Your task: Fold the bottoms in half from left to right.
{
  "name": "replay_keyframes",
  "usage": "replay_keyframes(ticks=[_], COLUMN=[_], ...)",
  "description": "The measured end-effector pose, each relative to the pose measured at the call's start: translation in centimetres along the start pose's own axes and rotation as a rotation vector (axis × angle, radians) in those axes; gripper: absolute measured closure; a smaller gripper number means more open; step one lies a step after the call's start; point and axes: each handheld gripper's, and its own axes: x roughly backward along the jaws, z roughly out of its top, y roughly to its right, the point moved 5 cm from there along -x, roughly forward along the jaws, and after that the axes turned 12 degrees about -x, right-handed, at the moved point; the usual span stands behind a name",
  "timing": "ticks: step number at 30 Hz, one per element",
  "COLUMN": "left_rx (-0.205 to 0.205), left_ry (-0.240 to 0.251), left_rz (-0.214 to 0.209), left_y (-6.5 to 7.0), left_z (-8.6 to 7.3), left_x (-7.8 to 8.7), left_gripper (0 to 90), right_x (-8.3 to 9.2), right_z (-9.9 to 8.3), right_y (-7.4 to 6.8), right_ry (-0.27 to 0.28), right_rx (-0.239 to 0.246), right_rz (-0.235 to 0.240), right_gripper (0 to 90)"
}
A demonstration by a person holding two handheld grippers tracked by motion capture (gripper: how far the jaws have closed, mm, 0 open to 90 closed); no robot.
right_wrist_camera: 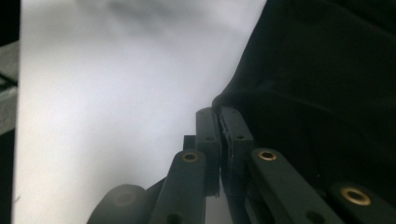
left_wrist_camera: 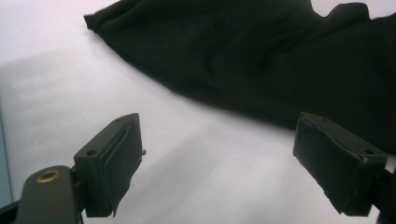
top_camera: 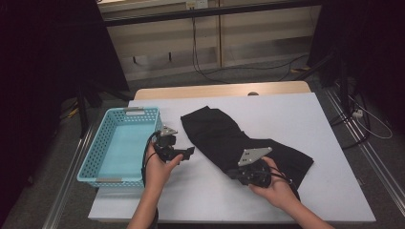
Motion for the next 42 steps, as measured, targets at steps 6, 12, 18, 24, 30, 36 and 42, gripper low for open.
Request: replay_keyframes(ticks=[6, 12, 18, 24, 30, 36, 42], left_rx=[0.021, -0.006, 0.036, 0.077, 0.074, 0.088, 0.097], left_ry=[0.015, -0.006, -0.017, -0.057, -0.064, -0.094, -0.085], left_rz=[0.014, 0.032, 0.053, 0.104, 0.1, 0.086, 0.125], left_y=[-0.3, -0.9, -2.1, -3.4, -4.5, -5.4, -6.2], left_z=[0.4, 0.8, 0.9, 1.3, 1.9, 2.9, 3.8], left_x=[-0.3, -1.3, -3.2, -5.3, -6.6, -6.3, -4.9], left_gripper=[17.8, 28.7, 40.9, 43.1, 50.1, 80.6, 89.6], right_x=[0.9, 1.7, 2.6, 3.4, 3.8, 4.3, 4.4], right_z=[-0.8, -1.5, -2.5, -3.1, -3.8, -4.2, -4.4], right_y=[-0.5, -0.5, -0.1, 0.7, 0.6, 1.1, 1.2], right_ry=[-0.021, -0.034, -0.06, -0.05, -0.066, -0.065, -0.07], right_rx=[-0.01, -0.026, -0.033, -0.063, -0.056, -0.071, -0.069], right_rz=[0.043, 0.077, 0.101, 0.106, 0.101, 0.097, 0.09], right_gripper=[87.9, 88.0, 87.9, 87.9, 88.0, 88.0, 87.9])
